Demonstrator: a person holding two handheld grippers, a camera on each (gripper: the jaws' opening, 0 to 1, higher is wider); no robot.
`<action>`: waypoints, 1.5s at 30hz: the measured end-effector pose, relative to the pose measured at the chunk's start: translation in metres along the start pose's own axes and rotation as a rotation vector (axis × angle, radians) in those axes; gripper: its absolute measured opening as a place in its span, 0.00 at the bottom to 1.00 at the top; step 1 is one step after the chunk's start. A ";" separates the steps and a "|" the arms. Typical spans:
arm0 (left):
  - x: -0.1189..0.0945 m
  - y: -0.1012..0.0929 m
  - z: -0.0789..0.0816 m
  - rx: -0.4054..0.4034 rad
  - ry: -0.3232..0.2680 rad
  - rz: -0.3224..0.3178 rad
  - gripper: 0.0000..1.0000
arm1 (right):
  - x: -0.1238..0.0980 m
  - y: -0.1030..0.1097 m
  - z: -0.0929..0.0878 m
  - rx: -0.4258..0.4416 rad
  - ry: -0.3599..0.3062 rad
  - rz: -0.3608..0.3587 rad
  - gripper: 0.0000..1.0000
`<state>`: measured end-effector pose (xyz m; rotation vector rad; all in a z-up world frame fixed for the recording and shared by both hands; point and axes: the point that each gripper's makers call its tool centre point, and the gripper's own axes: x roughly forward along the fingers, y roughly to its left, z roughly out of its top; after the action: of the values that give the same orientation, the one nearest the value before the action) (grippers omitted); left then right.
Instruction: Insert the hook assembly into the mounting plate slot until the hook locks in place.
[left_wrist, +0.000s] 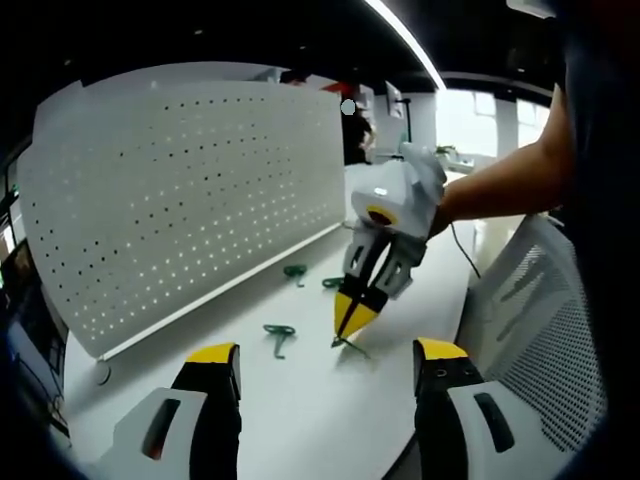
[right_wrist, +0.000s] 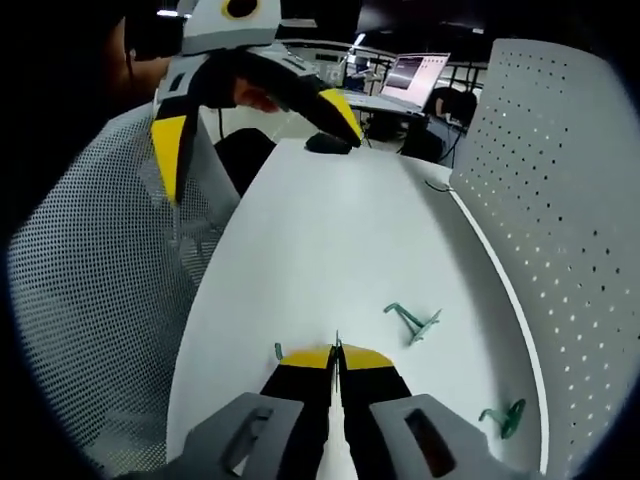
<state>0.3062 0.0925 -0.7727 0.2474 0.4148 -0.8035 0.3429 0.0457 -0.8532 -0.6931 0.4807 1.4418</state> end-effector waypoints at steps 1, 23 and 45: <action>0.000 0.000 0.000 0.001 0.000 -0.001 0.72 | -0.001 -0.001 0.001 0.007 -0.005 -0.004 0.00; -0.007 0.005 0.012 -0.006 -0.062 0.028 0.67 | -0.038 -0.027 0.067 0.238 -0.245 -0.188 0.00; -0.024 0.022 0.036 -0.059 -0.195 0.104 0.47 | -0.070 -0.042 0.119 0.401 -0.458 -0.306 0.00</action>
<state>0.3171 0.1097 -0.7282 0.1333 0.2399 -0.7051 0.3652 0.0764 -0.7139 -0.0985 0.2752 1.1213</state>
